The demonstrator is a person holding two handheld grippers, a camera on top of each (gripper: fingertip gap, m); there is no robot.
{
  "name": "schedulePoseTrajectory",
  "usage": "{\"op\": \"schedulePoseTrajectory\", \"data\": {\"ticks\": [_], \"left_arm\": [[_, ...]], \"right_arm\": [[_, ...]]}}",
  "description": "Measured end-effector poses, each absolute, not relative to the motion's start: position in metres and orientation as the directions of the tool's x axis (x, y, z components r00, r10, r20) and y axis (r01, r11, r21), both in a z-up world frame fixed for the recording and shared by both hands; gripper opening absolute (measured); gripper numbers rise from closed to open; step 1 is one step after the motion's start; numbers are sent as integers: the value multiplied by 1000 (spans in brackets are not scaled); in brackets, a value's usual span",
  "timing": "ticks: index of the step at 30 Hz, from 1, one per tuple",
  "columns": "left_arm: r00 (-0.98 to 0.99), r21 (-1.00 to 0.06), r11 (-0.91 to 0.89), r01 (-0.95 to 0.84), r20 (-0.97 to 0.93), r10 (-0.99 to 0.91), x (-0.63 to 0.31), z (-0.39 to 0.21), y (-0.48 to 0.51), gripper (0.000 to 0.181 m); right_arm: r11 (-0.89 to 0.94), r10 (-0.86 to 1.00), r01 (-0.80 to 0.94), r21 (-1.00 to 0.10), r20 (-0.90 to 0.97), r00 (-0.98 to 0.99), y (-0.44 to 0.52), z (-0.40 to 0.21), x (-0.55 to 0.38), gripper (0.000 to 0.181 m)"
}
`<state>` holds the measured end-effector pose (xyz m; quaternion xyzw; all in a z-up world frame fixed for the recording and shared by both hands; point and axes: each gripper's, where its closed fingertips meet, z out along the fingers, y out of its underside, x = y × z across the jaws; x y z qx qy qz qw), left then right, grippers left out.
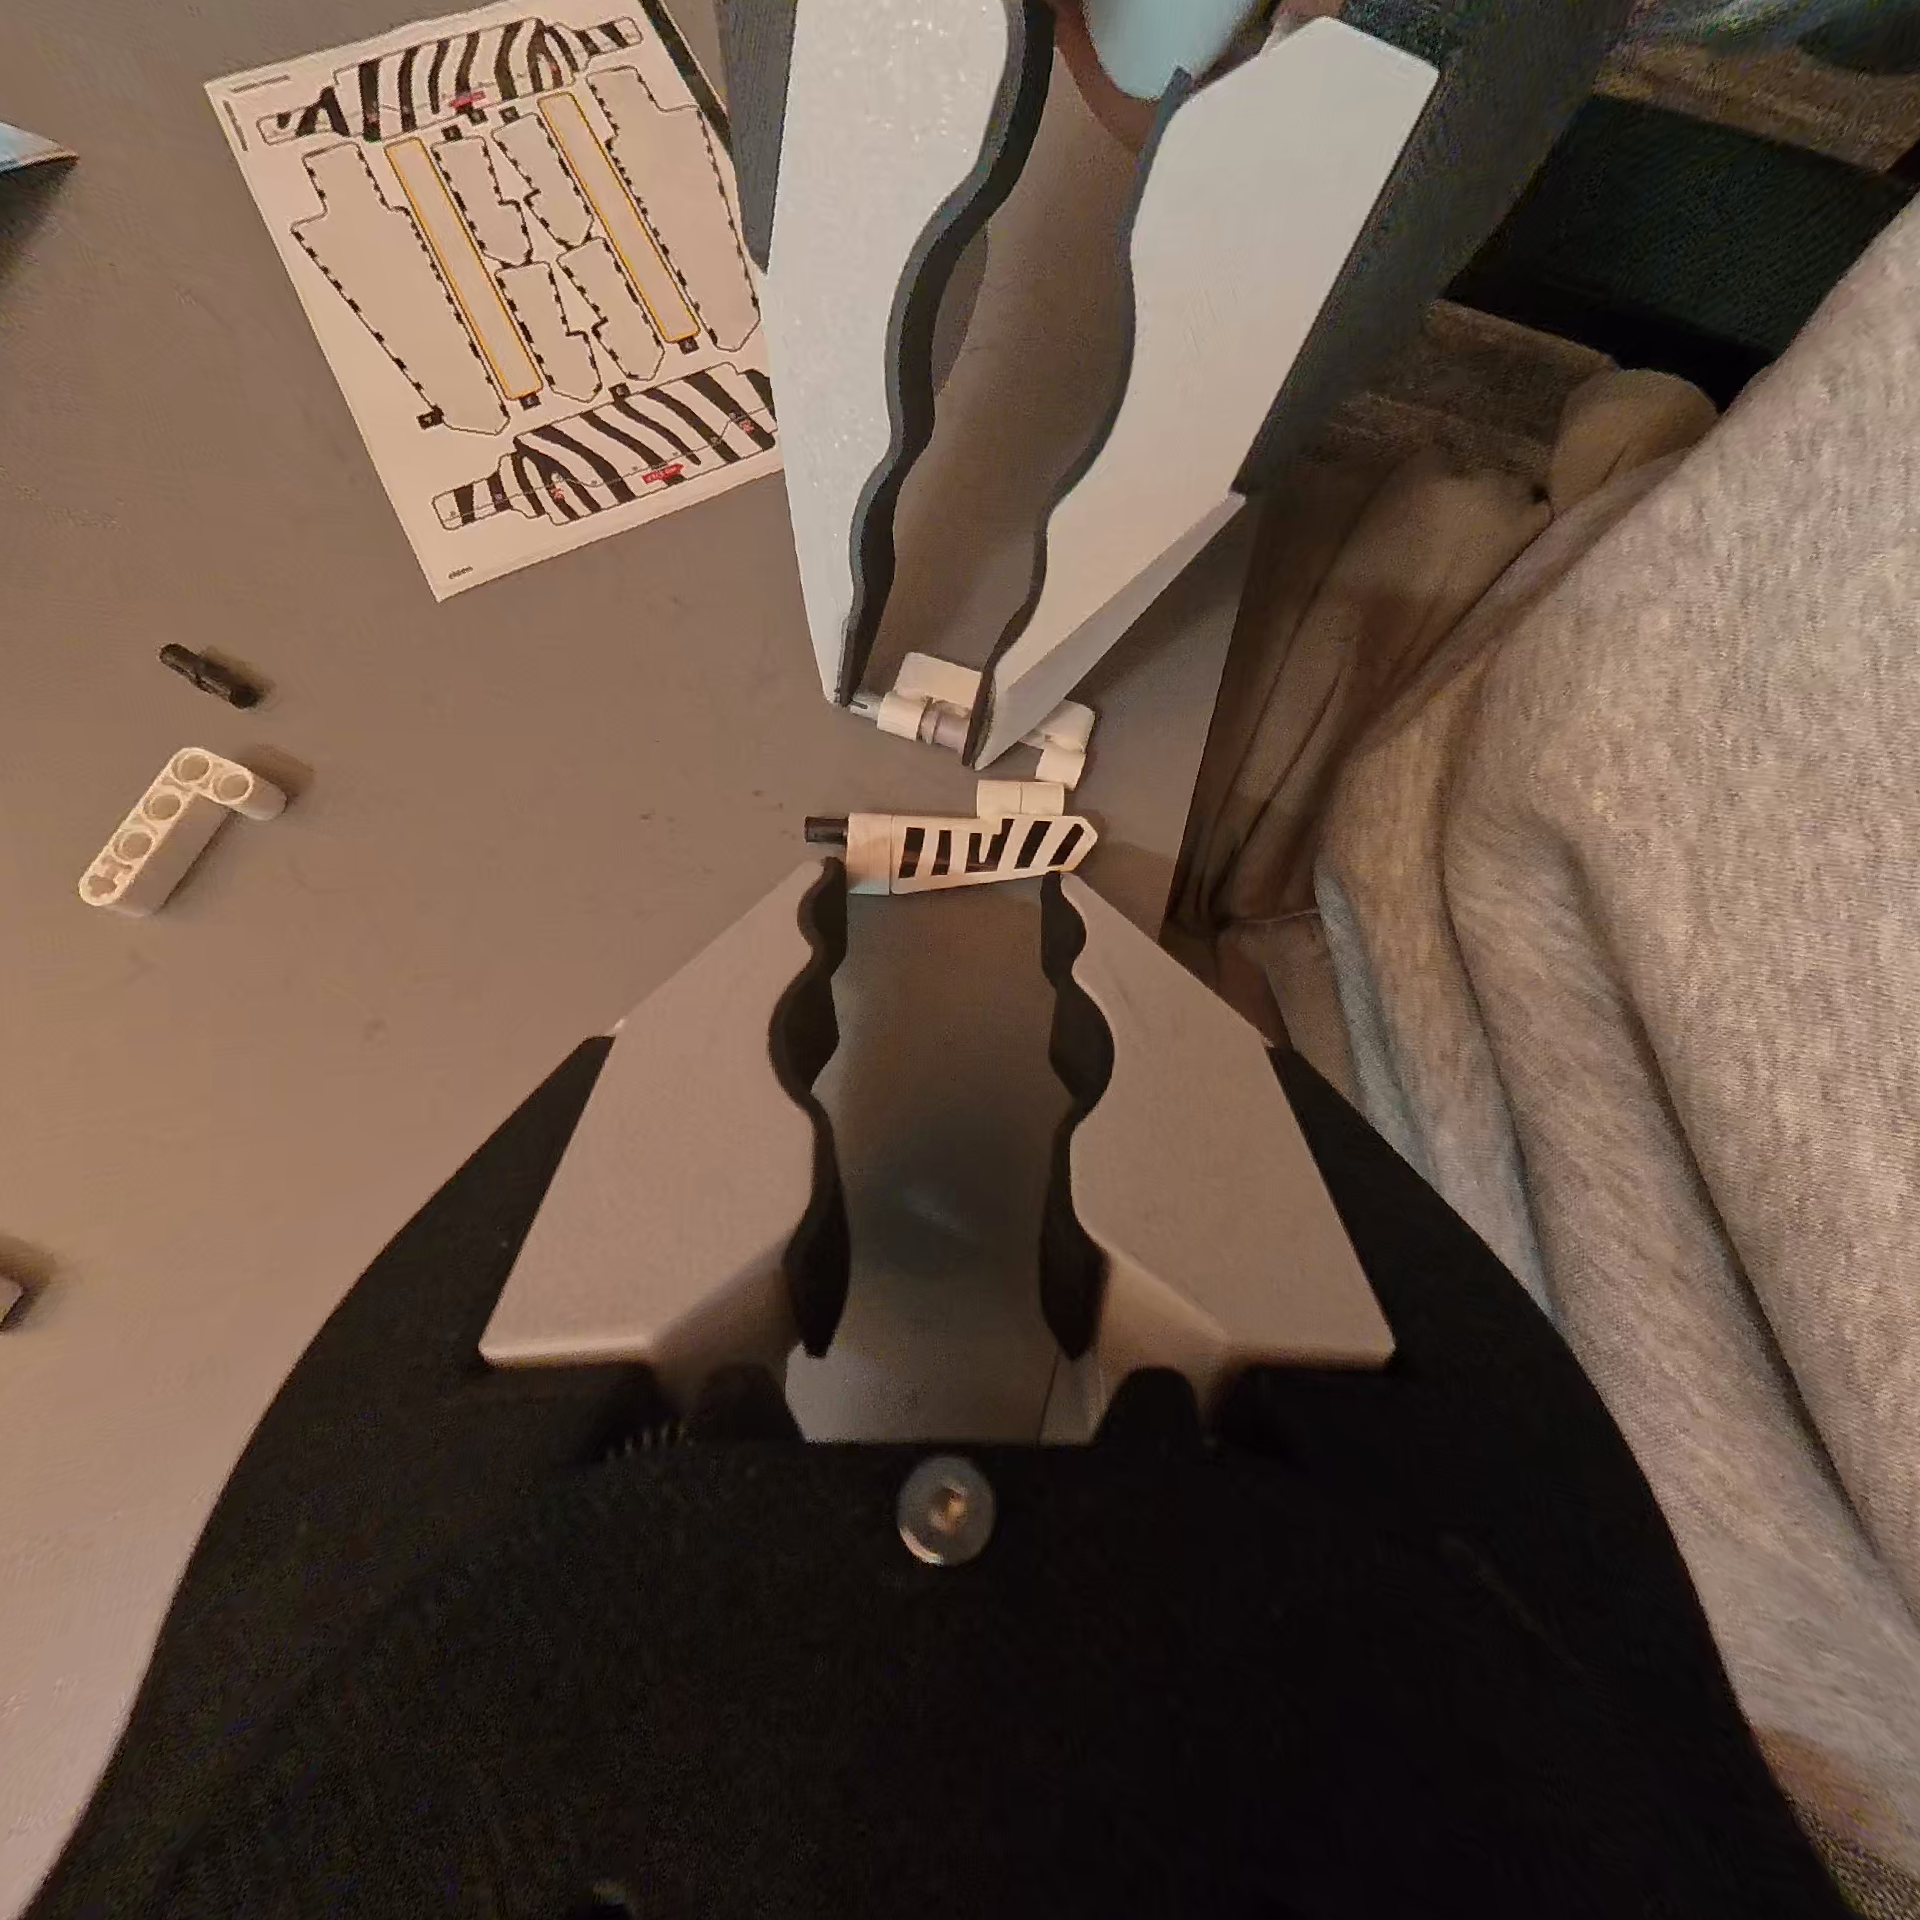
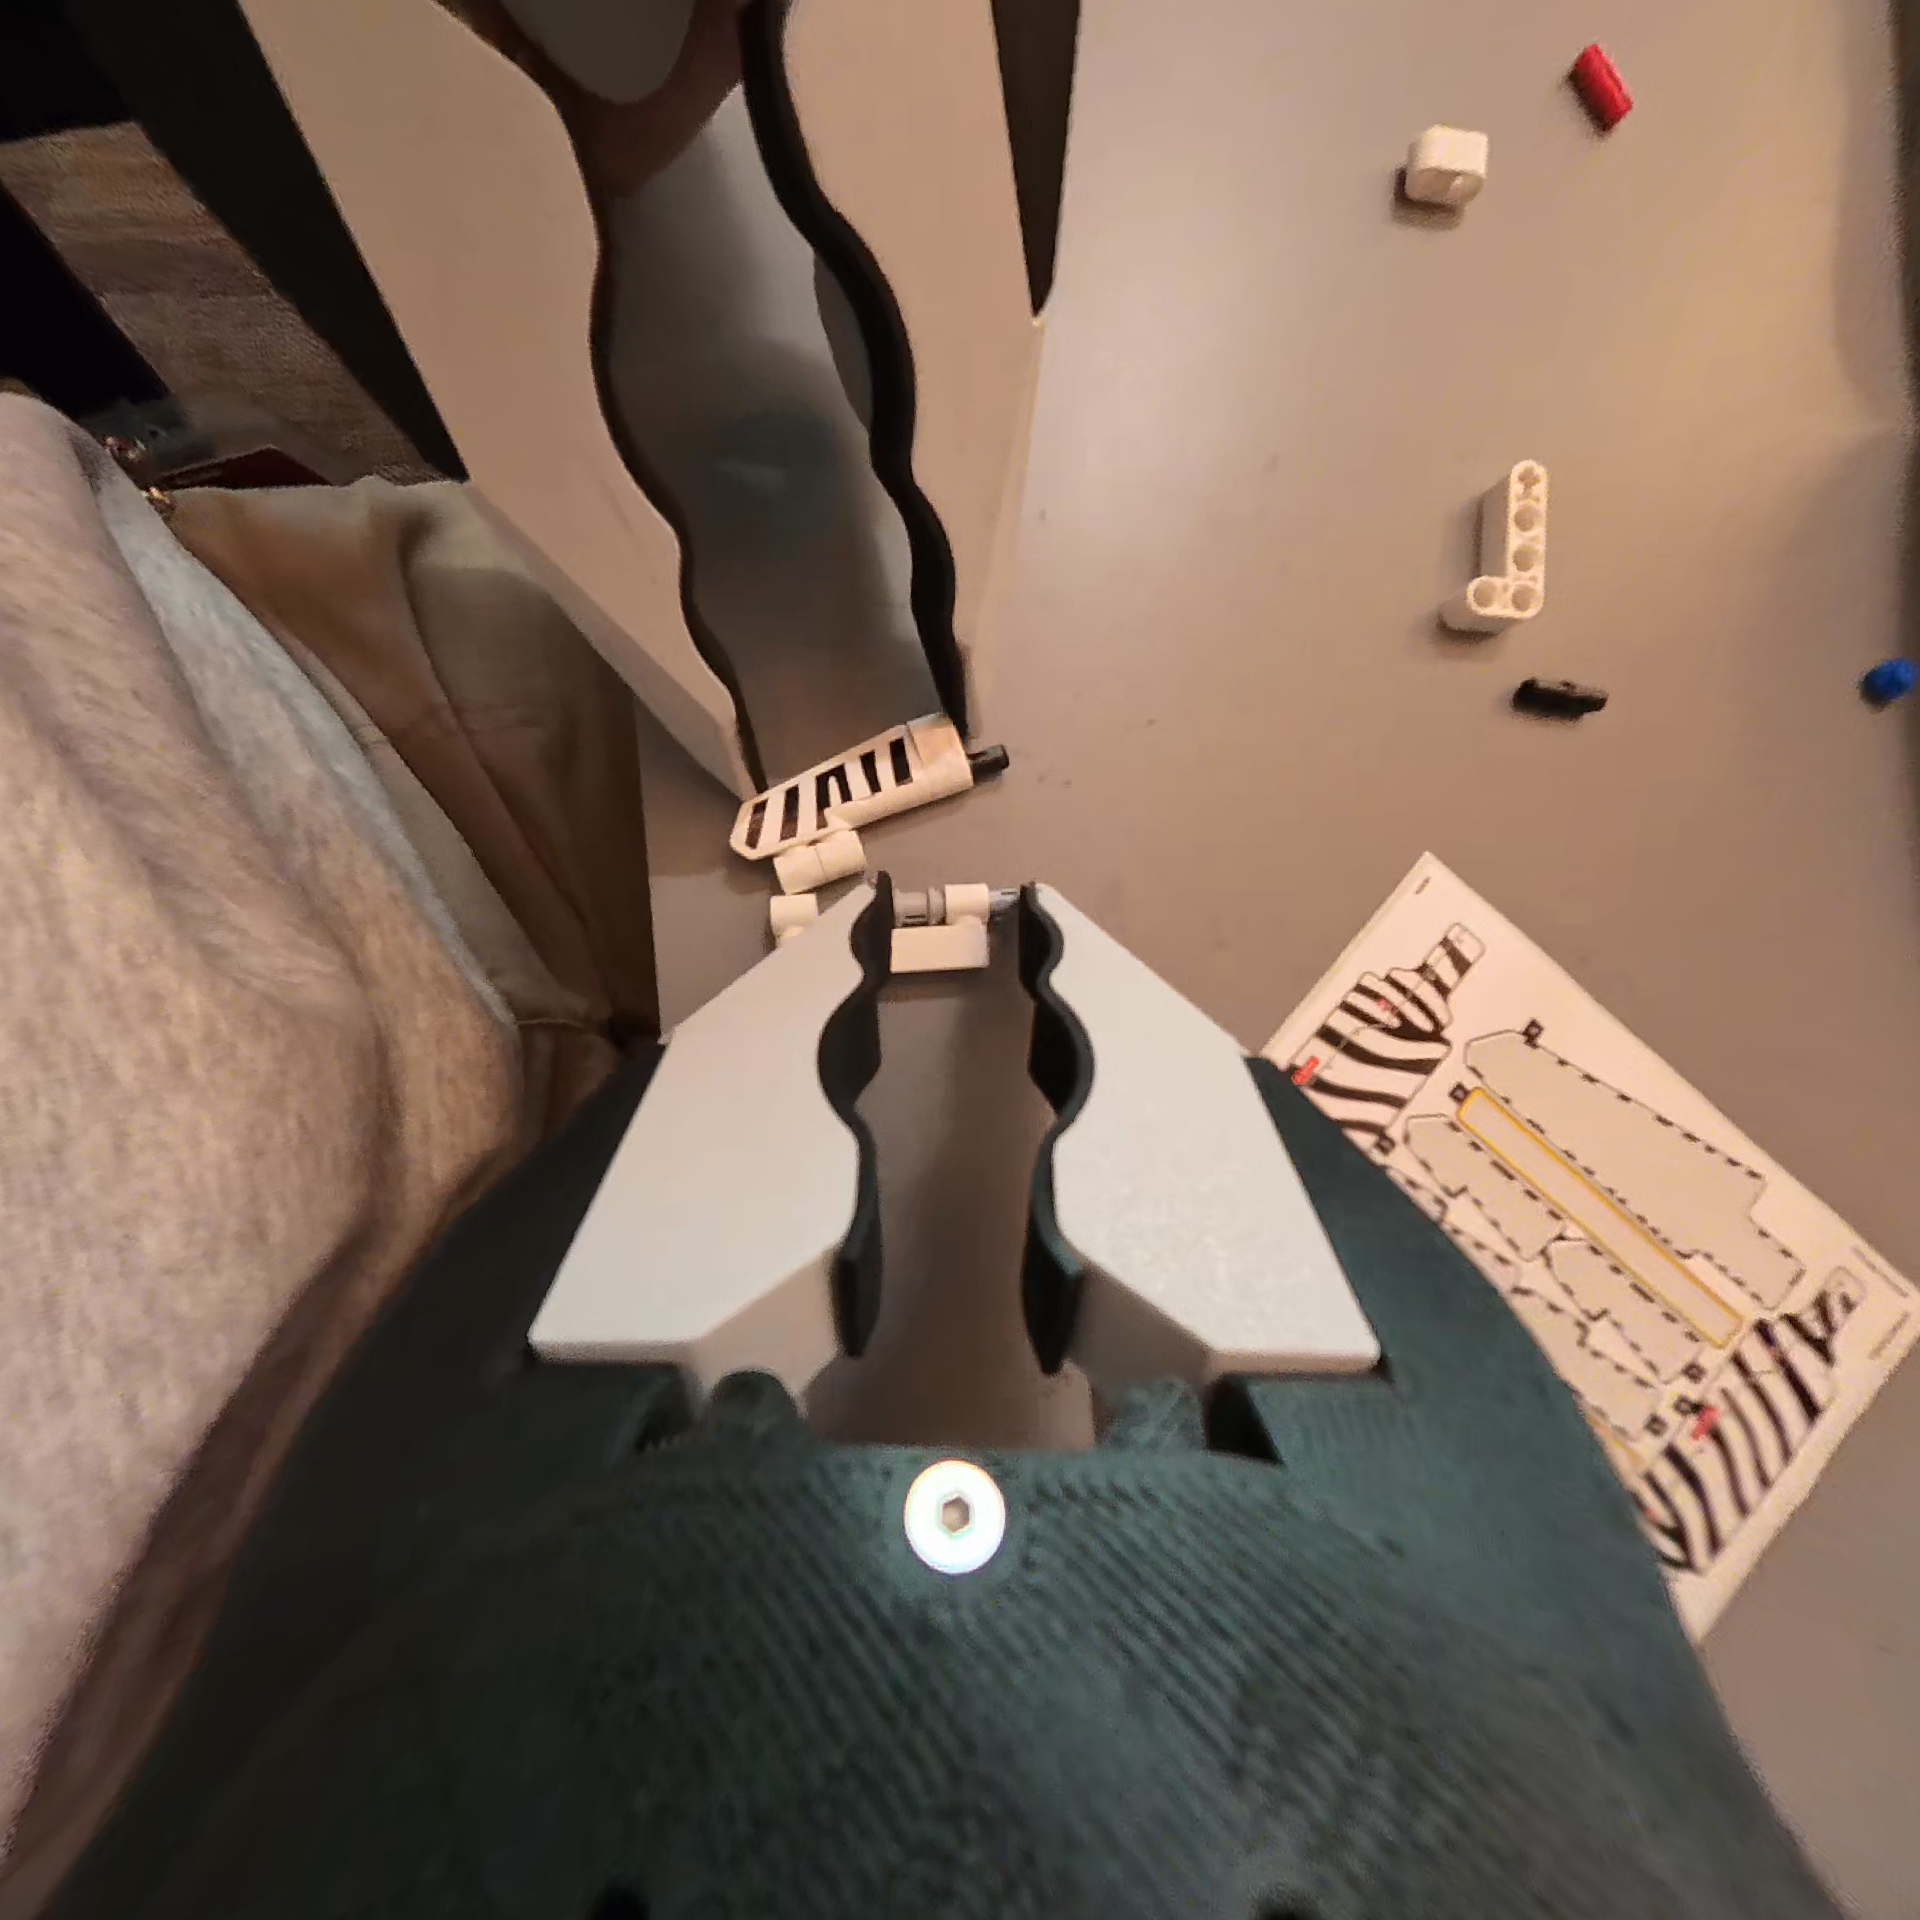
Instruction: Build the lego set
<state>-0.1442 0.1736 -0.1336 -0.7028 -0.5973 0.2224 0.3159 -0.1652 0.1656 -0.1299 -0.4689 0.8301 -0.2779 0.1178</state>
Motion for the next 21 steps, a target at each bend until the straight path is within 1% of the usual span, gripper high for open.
{"op": "schedulePoseTrajectory", "data": {"ticks": [3, 5, 6, 7, 9, 10, 12, 13, 17, 20, 21], "left_arm": [[187, -711, -87, 698, 64, 980, -144, -134, 174, 37], [187, -712, -86, 697, 64, 980, -144, -134, 174, 37], [187, -712, -86, 697, 64, 980, -144, -134, 174, 37], [187, -712, -86, 697, 64, 980, -144, -134, 174, 37], [187, -712, -86, 697, 65, 980, -144, -134, 174, 37], [188, -712, -85, 697, 66, 980, -144, -134, 174, 37], [188, -712, -85, 697, 66, 980, -144, -134, 174, 37], [188, -712, -86, 697, 65, 980, -144, -134, 174, 37], [187, -713, -89, 696, 61, 980, -144, -134, 174, 37], [188, -712, -91, 696, 58, 981, -144, -134, 174, 37], [188, -712, -92, 696, 57, 981, -143, -134, 174, 37]], "right_arm": [[441, -829, -686, -579, 31, -559, 165, -130, -166, 24], [447, -807, -682, -578, 68, -587, 159, -130, -172, 39], [448, -799, -684, -576, 85, -595, 158, -129, -175, 44], [451, -794, -683, -575, 91, -601, 158, -129, -176, 45], [467, -788, -673, -574, 76, -611, 161, -130, -177, 44], [478, -784, -666, -572, 64, -617, 162, -130, -177, 41], [509, -780, -650, -564, 16, -626, 167, -131, -175, 26], [528, -770, -636, -562, -2, -638, 167, -132, -175, 23], [562, -743, -610, -559, -17, -669, 166, -132, -175, 23], [546, -745, -616, -568, 7, -667, 165, -132, -175, 24], [545, -739, -614, -571, 19, -673, 163, -132, -177, 28]]}}
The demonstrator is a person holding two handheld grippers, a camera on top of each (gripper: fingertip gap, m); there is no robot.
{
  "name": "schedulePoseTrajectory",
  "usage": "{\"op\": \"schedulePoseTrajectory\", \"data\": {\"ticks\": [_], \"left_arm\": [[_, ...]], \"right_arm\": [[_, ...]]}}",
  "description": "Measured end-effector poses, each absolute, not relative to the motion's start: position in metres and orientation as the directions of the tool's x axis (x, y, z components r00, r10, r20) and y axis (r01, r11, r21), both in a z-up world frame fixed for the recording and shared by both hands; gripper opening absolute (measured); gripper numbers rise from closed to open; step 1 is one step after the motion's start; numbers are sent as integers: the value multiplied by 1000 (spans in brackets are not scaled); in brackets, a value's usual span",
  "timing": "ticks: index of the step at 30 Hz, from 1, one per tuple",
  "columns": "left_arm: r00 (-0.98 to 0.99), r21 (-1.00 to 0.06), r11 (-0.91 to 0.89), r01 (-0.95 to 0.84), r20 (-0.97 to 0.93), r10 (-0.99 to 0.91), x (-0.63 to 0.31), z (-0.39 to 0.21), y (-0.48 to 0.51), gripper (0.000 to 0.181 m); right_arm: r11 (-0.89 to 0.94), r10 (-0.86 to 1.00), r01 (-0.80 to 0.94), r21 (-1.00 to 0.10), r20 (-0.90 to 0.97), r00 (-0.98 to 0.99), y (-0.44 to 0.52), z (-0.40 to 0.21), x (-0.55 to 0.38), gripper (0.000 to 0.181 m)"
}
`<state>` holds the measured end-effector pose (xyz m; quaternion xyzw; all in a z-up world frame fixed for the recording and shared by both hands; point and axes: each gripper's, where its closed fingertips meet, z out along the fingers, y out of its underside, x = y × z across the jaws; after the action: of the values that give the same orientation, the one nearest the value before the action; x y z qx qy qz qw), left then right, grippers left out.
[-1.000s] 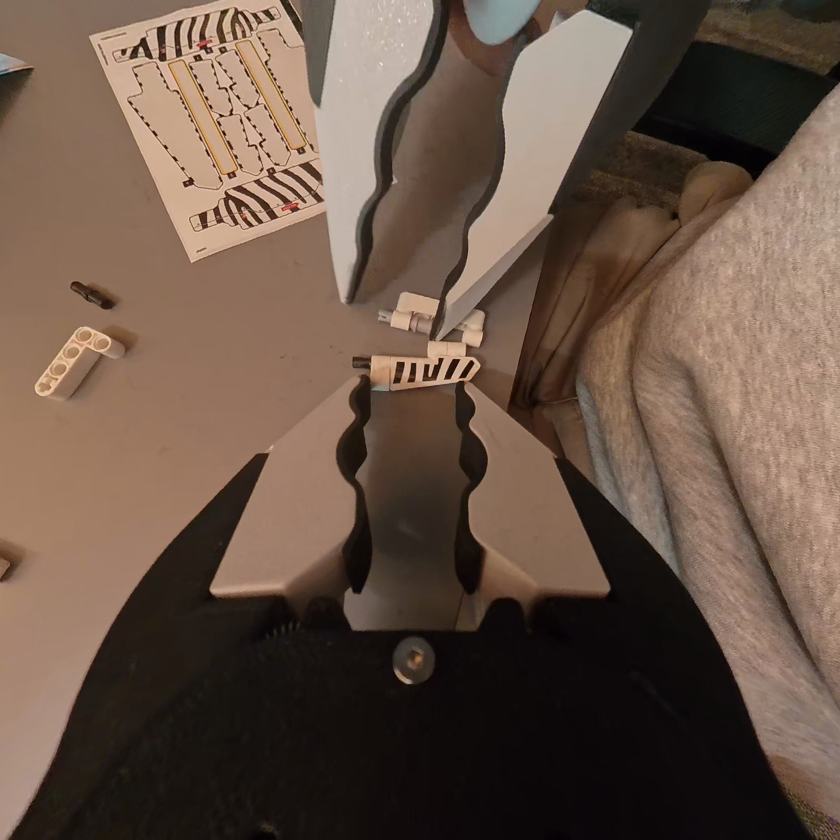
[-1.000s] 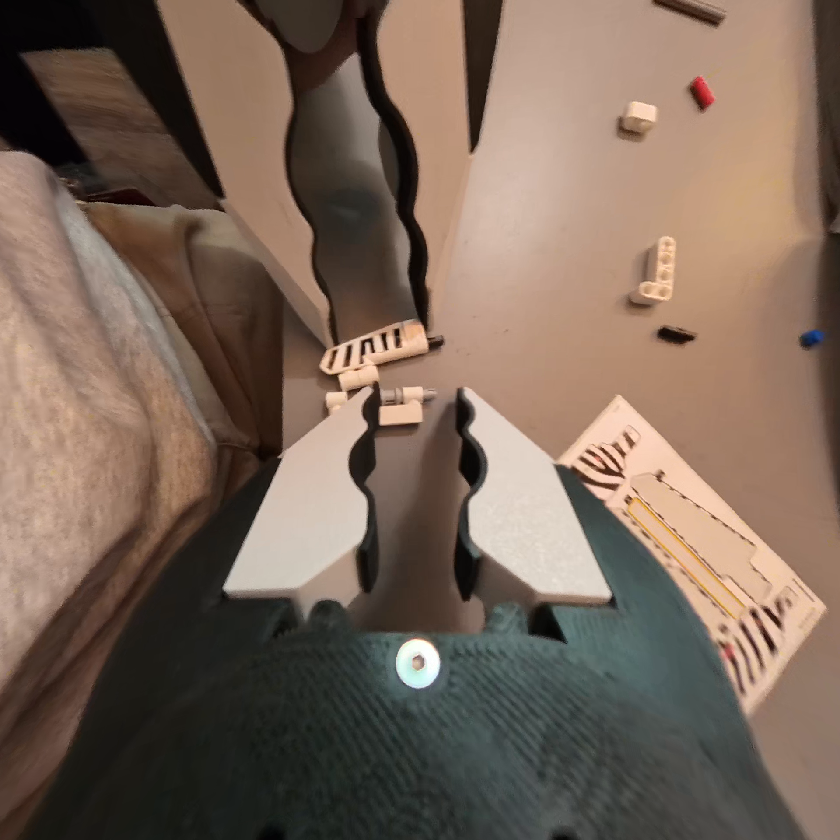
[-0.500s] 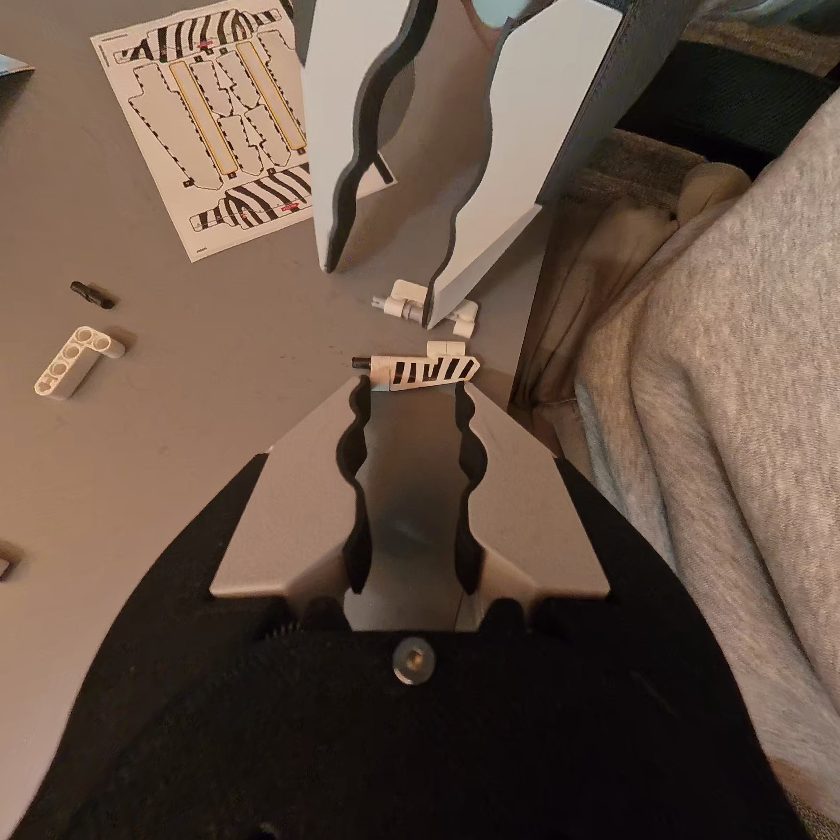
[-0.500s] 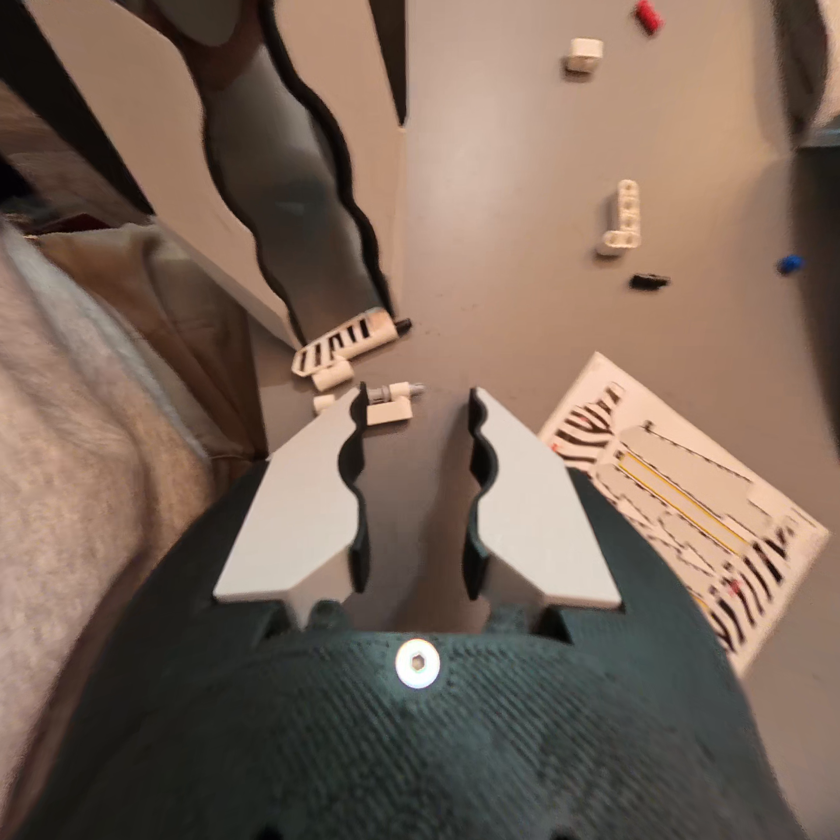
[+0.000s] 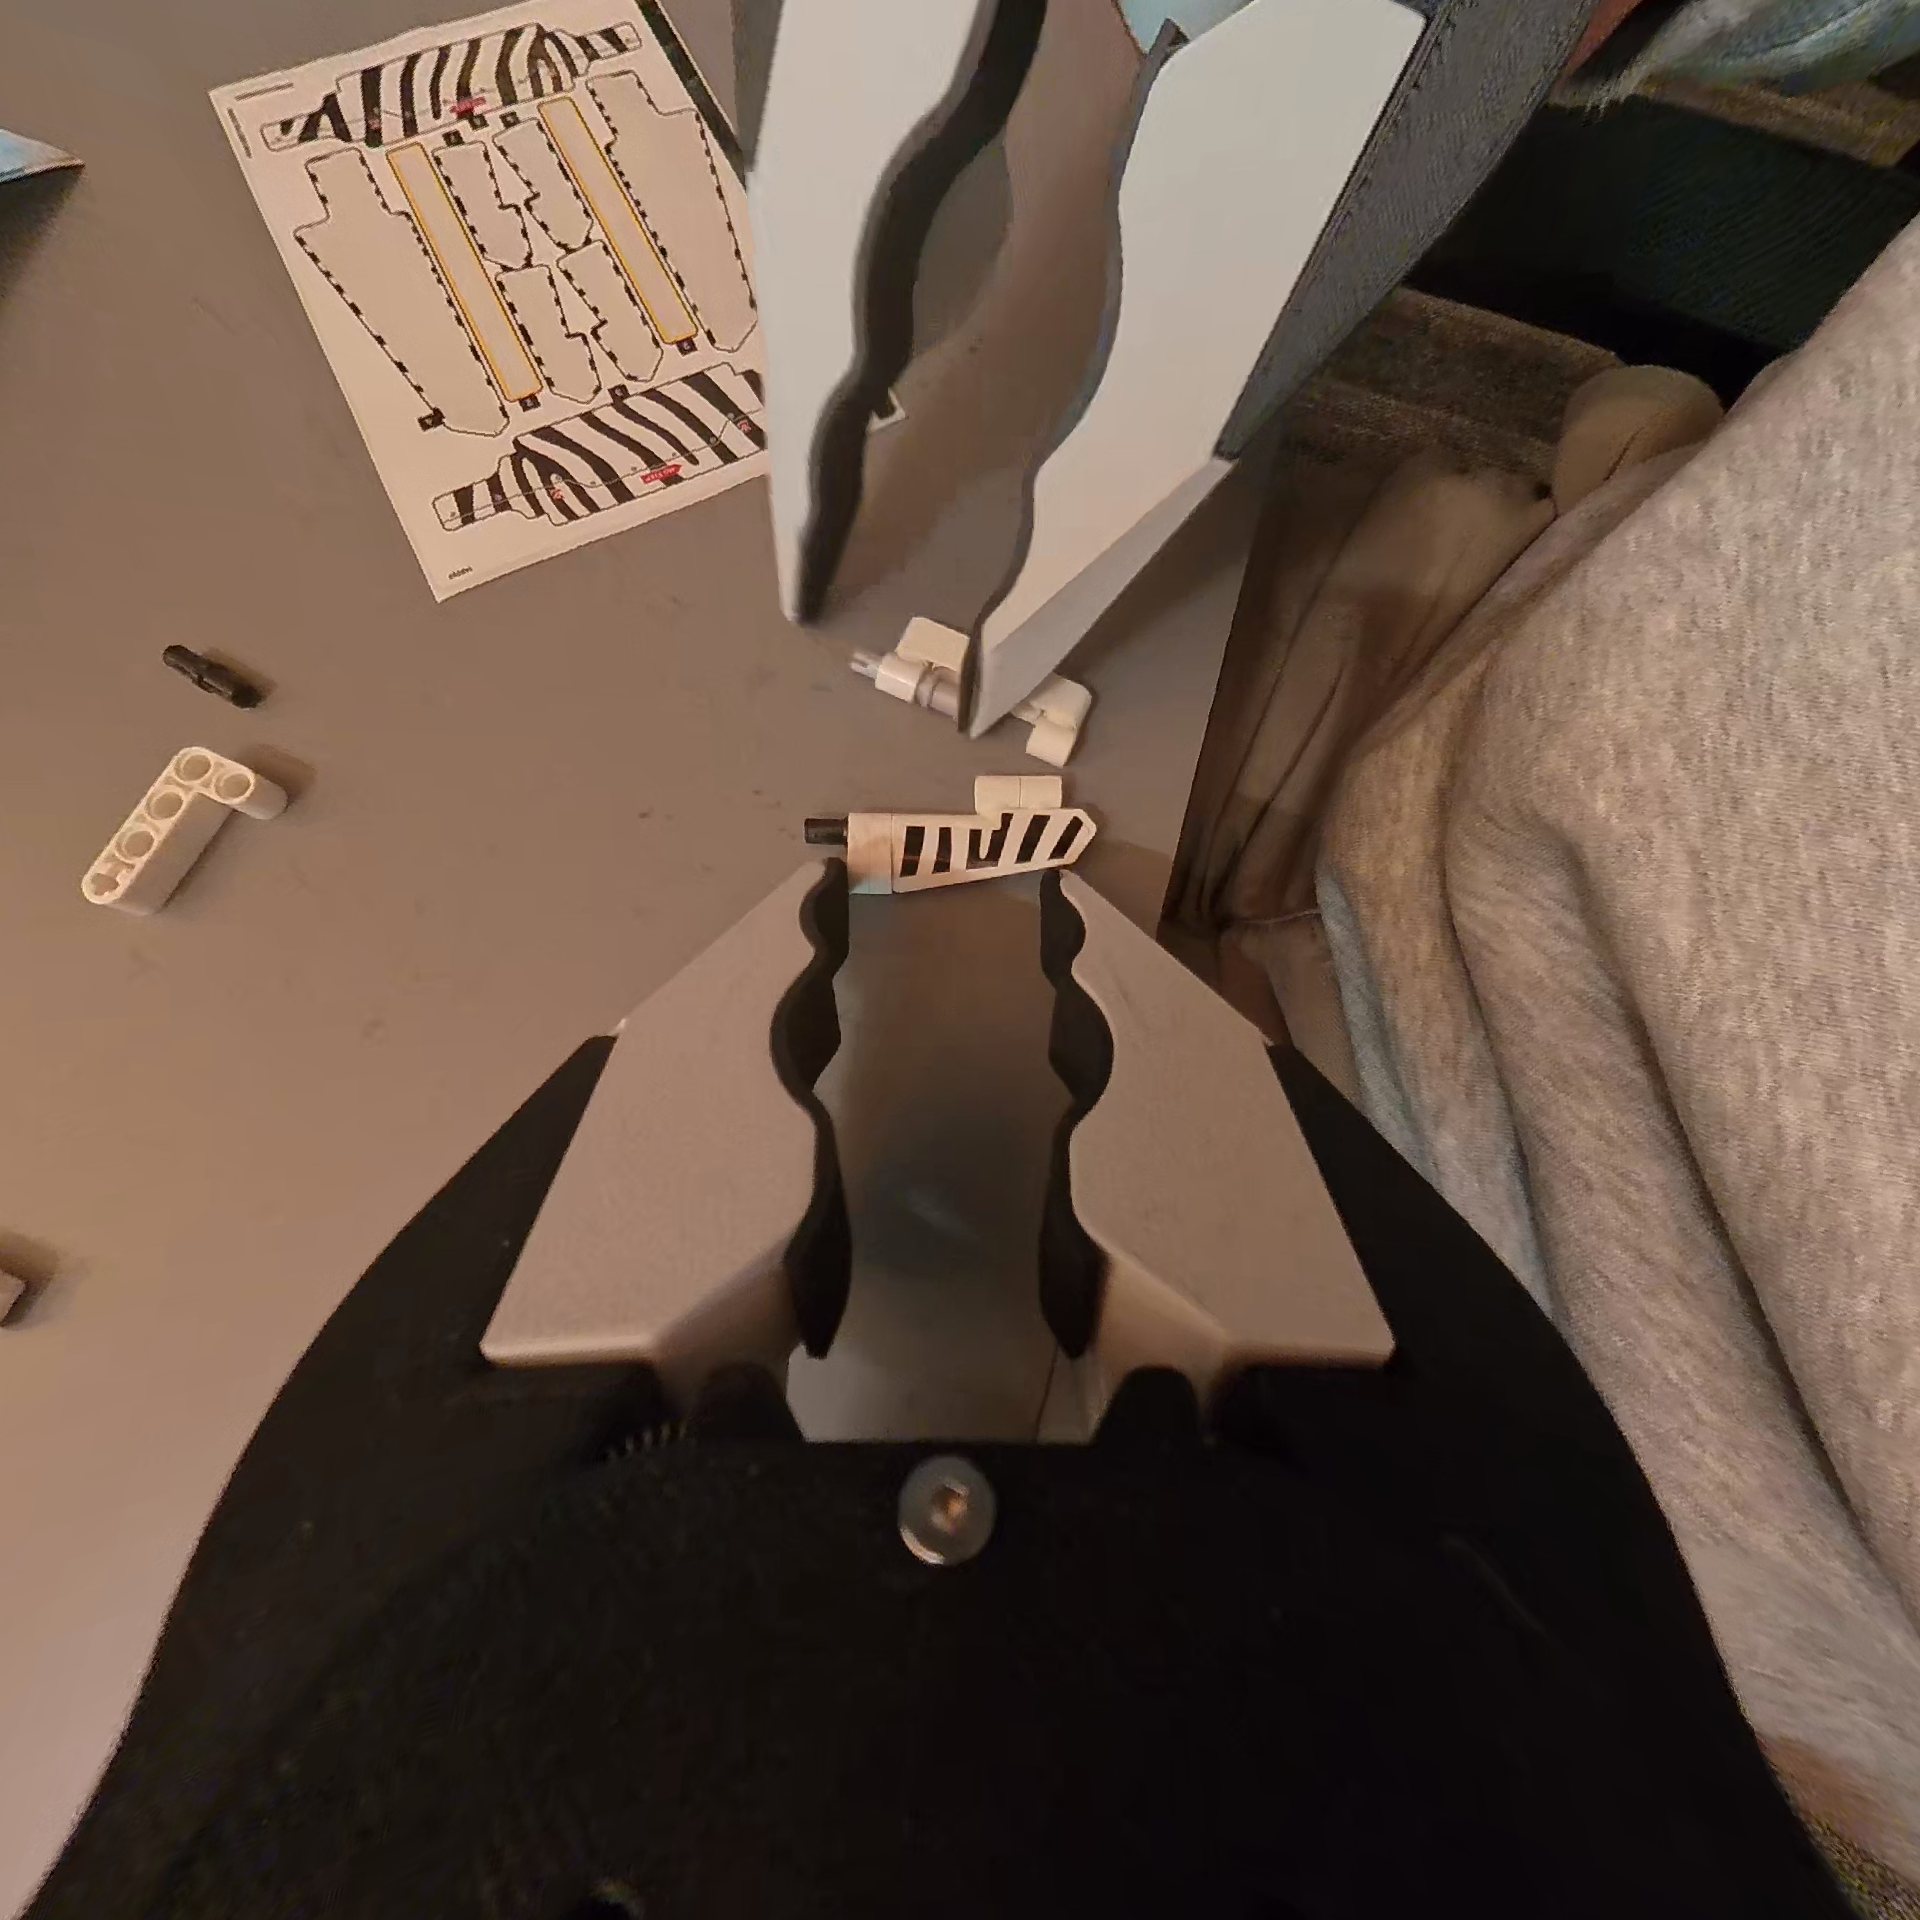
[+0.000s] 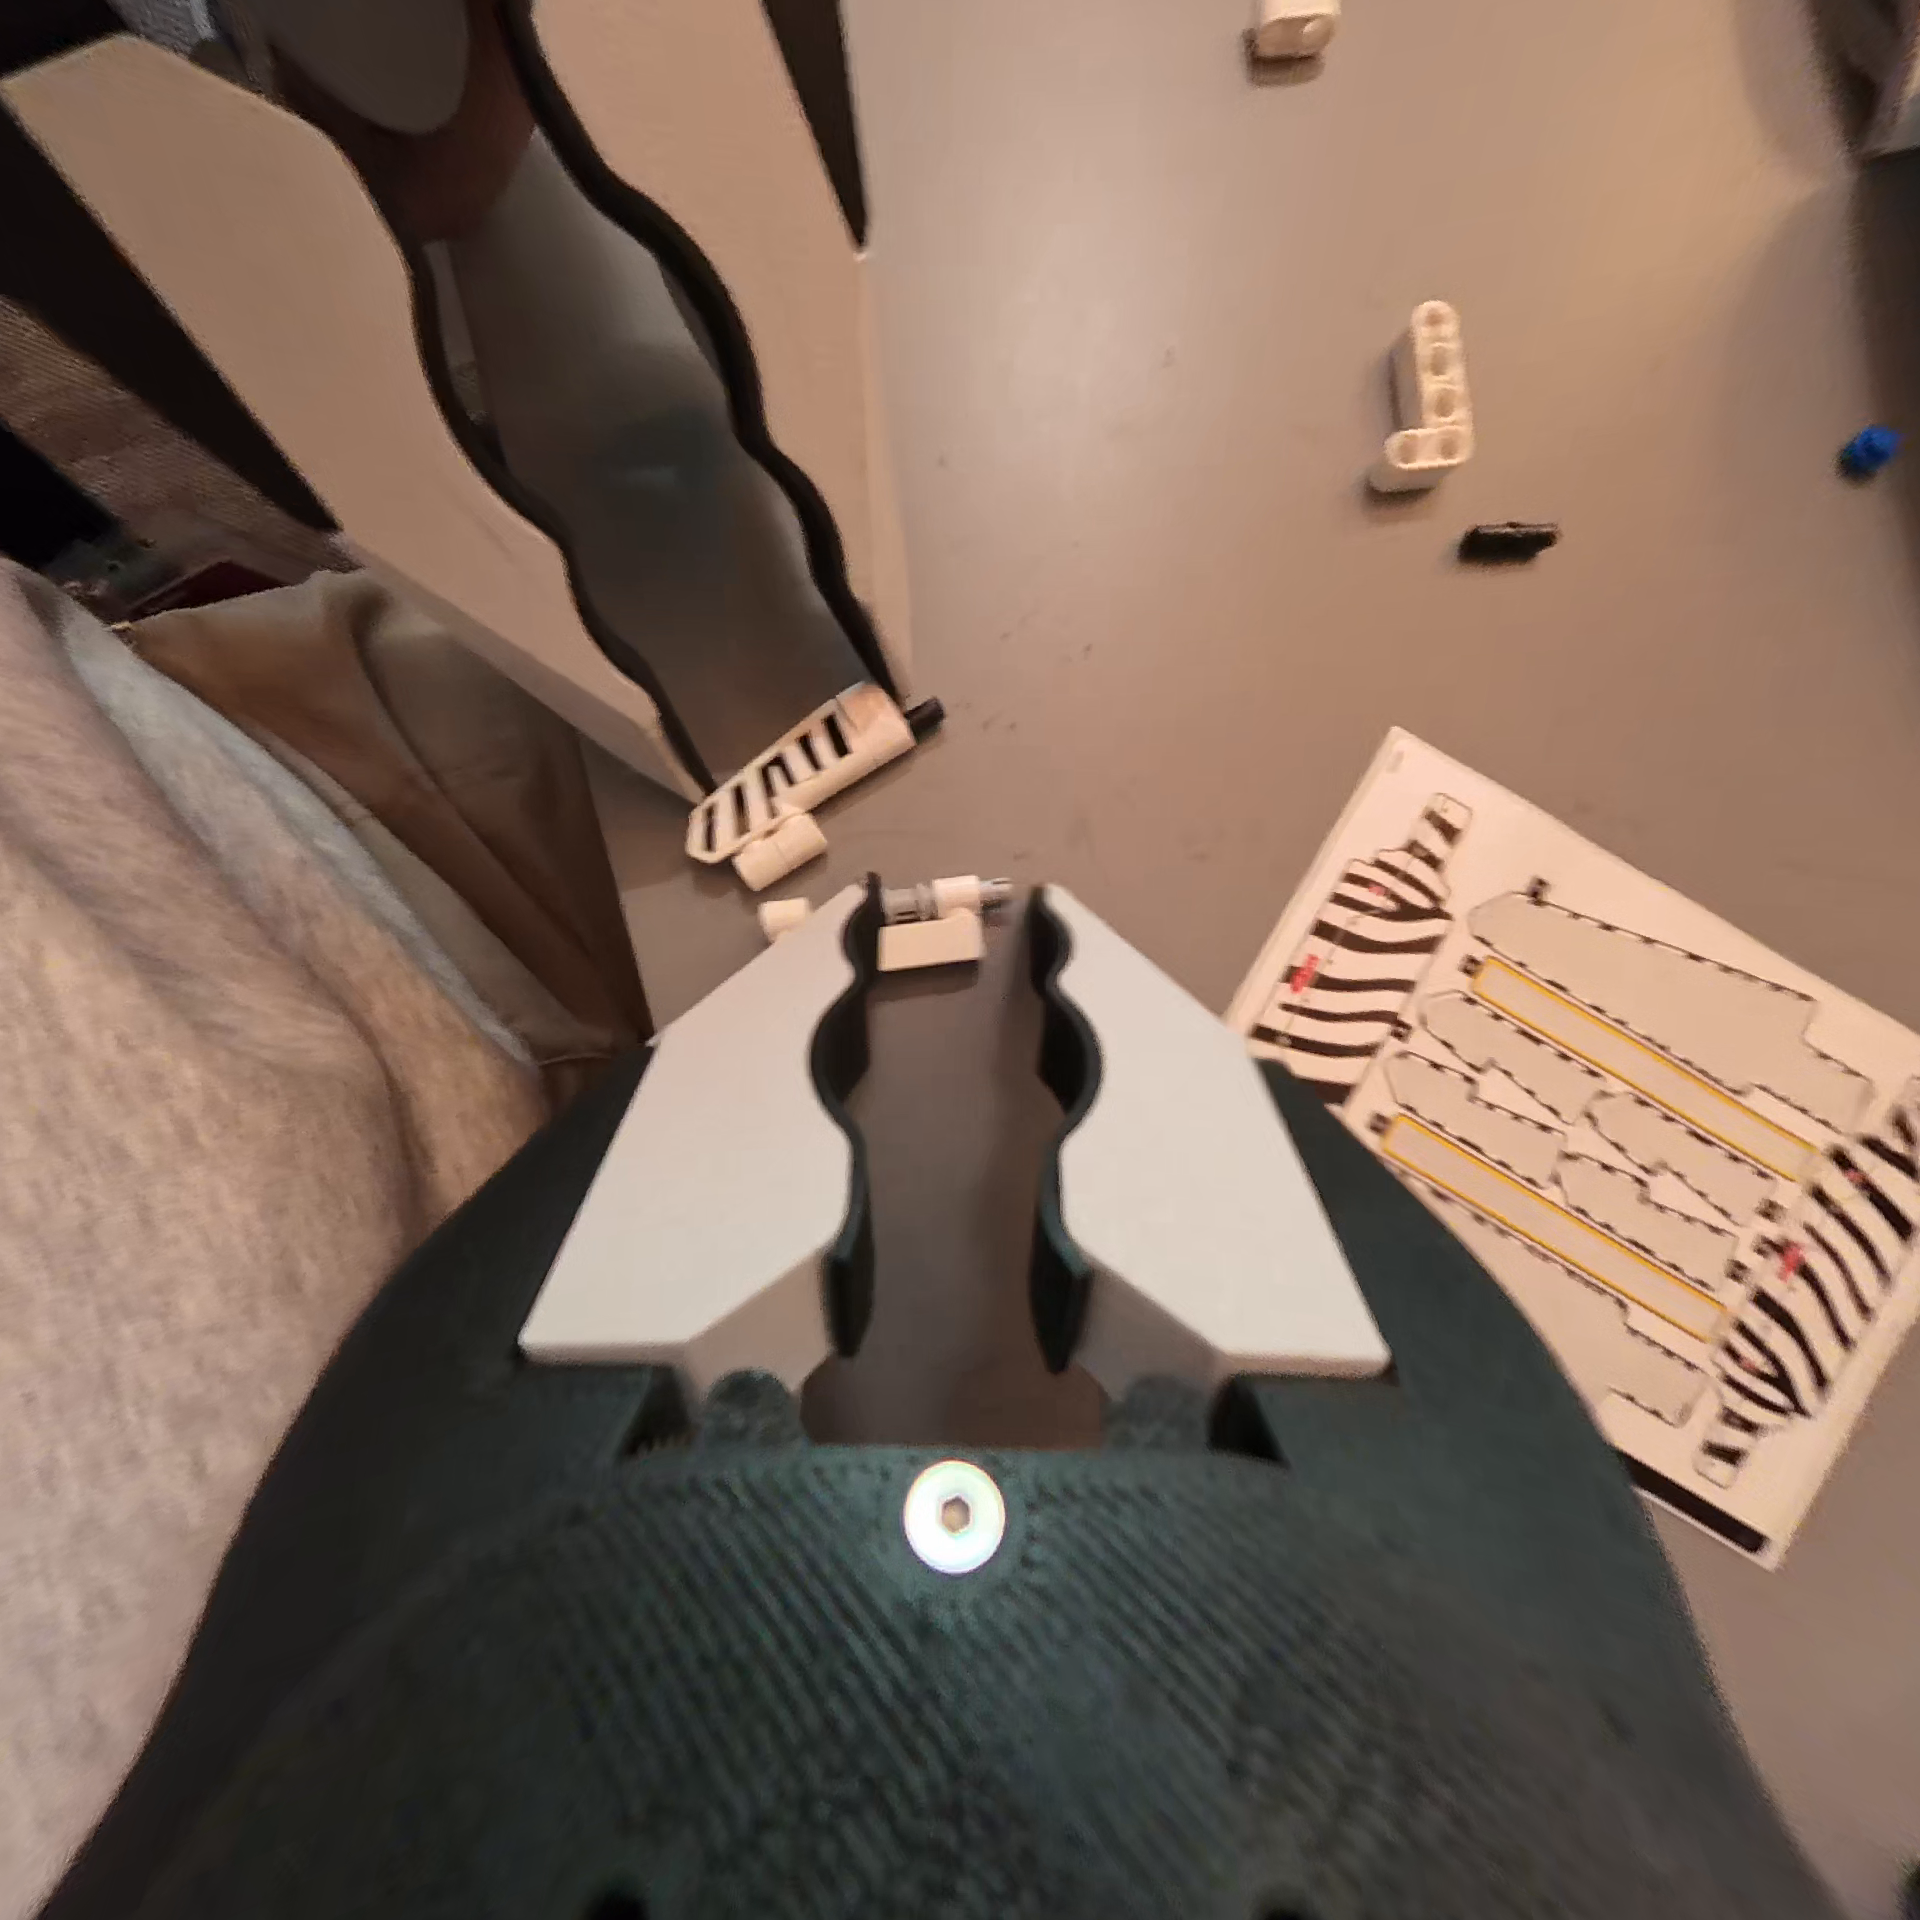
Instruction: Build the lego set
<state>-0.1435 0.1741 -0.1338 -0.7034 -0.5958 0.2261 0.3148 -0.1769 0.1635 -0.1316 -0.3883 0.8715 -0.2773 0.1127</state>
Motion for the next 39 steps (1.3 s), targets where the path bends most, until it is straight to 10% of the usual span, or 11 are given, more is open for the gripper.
{"op": "schedulePoseTrajectory", "data": {"ticks": [3, 39], "left_arm": [[187, -712, -92, 696, 56, 981, -143, -134, 174, 37], [-54, -722, 86, 686, 66, 996, -175, -135, 198, 19]], "right_arm": [[533, -724, -624, -572, 73, -686, 160, -130, -184, 49], [670, -597, -388, -634, -149, -788, 166, -129, -187, 39]]}}
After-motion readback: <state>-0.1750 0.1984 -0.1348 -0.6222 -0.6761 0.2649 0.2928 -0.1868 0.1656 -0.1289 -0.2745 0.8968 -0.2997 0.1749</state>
